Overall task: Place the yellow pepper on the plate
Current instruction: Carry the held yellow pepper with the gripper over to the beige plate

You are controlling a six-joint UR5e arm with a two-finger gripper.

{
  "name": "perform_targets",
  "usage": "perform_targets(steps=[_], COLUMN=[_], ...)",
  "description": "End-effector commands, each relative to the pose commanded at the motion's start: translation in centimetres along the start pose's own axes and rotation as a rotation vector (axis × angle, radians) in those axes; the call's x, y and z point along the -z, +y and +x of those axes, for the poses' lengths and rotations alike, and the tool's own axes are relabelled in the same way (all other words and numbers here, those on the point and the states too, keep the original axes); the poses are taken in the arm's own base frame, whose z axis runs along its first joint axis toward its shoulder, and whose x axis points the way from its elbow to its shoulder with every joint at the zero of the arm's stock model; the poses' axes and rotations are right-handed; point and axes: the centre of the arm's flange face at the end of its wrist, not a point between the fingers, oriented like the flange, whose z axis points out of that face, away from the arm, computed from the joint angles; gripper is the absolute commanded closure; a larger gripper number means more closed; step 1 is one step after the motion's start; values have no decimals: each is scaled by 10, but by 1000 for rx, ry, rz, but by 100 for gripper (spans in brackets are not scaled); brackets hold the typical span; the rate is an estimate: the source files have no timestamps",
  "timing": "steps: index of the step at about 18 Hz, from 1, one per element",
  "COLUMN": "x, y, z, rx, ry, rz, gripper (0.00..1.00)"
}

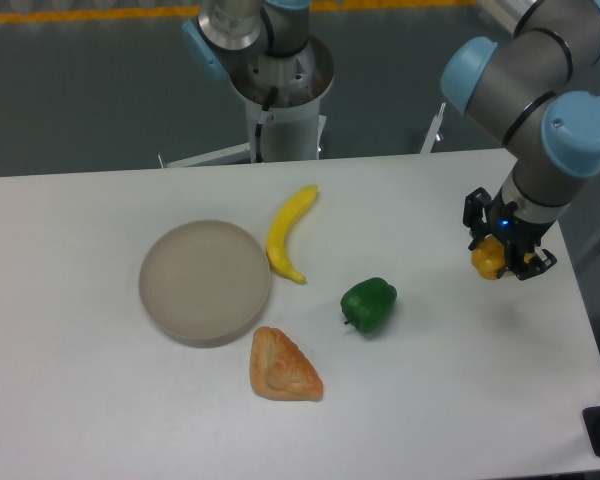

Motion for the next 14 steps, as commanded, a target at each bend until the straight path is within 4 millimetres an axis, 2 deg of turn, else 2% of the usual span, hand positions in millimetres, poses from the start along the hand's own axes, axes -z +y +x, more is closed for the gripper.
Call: perform_targets(steps=[4, 8, 14], x=[1, -4, -7], y=[-3, -15, -98], z=[-1, 2, 28], rx=[14, 21, 56], ry=[-3, 8, 23], rz=[6, 10, 29], gripper=[90, 90, 91])
